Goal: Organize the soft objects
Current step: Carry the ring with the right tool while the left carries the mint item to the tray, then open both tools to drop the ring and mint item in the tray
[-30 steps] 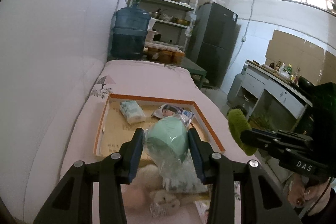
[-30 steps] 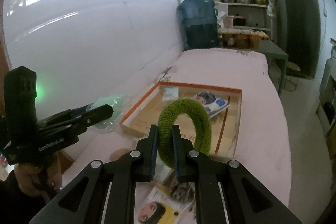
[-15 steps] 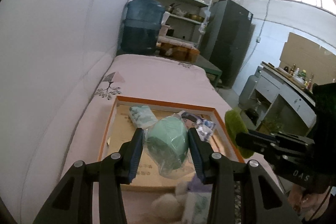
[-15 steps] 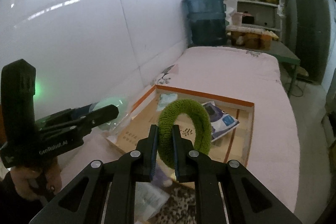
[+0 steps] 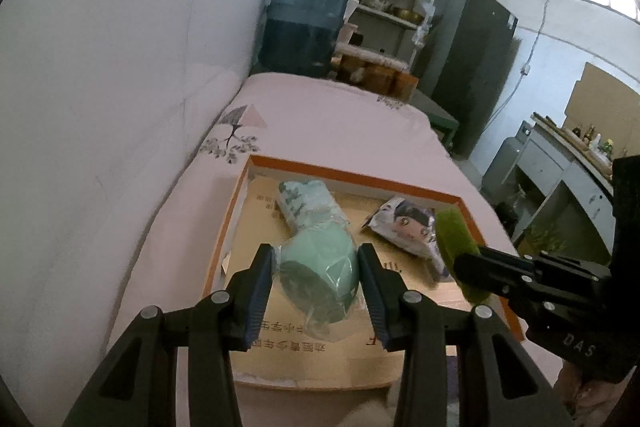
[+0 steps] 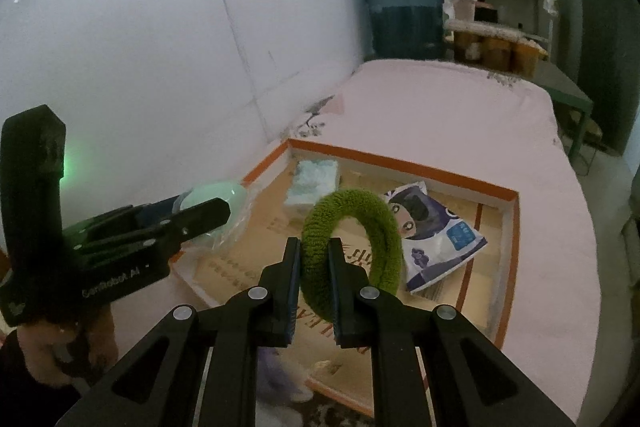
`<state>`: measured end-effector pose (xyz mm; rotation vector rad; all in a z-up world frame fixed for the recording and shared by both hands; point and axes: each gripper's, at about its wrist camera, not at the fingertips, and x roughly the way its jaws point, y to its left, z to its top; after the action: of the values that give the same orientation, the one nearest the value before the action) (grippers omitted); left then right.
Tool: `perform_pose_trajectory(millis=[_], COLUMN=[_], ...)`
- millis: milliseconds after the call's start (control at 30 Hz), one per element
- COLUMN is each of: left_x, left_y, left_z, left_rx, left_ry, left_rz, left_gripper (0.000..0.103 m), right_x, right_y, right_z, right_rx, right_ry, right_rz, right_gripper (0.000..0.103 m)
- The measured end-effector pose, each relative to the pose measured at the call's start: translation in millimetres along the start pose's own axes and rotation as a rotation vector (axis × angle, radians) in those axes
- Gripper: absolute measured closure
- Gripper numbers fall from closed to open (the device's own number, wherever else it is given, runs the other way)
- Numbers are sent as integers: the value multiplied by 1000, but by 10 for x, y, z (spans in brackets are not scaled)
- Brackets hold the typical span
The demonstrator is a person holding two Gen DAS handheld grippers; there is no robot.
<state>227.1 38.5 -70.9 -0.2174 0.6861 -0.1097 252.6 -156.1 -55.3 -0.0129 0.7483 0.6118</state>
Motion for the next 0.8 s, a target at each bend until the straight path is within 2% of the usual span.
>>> perform_pose_trajectory(millis=[333,700,800], left_x=[267,450,477], left_y=[58,116,144], left_z=[-68,-101,-104], left_rx=[3,-12,-29], left_ry=[65,127,146], left_rz=[35,24,25], left_gripper=[60,59,59], right_x=[336,713,754], right_y=[-5,-51,-82], right_z=[-25,-97,-117], right_rx=[-15,10,27], right_ry=[84,193,199], right_rz=[-8,12,12], right_gripper=[89,87,79])
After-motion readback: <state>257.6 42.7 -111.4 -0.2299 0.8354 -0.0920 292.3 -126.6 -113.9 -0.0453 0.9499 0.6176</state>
